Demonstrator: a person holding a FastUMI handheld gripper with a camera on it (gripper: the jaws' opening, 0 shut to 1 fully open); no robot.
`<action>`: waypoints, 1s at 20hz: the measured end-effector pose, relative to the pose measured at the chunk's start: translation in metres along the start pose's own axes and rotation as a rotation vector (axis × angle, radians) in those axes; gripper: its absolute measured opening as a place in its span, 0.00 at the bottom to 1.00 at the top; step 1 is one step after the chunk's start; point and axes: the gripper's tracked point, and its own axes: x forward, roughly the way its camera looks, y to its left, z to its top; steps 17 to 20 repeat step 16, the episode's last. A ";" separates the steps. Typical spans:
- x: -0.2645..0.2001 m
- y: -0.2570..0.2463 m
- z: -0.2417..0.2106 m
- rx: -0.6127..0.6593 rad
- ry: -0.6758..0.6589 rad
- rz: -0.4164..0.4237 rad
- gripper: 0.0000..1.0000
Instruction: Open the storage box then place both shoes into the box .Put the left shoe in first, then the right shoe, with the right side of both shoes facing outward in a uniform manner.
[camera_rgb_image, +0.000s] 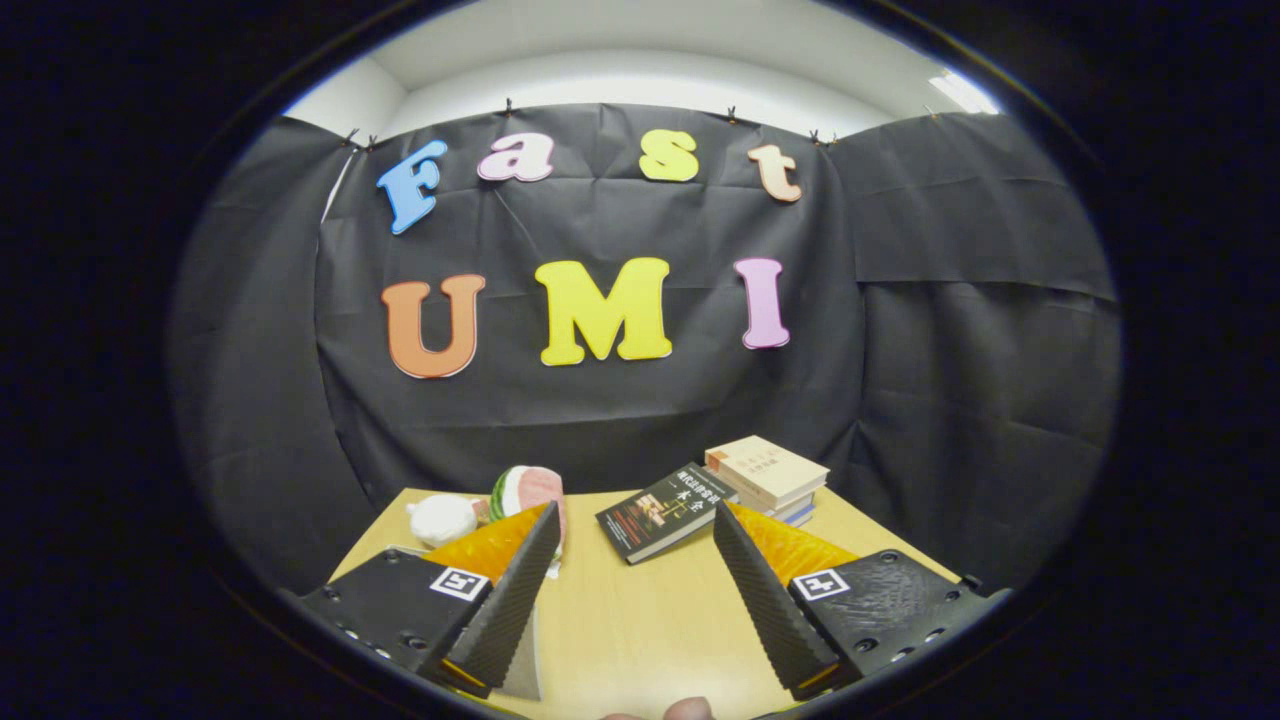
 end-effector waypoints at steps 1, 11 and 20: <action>-0.001 -0.001 0.001 0.003 -0.002 -0.002 0.94; -0.010 0.001 -0.001 0.027 -0.005 -0.016 0.94; -0.013 0.007 0.000 0.024 -0.016 -0.011 0.94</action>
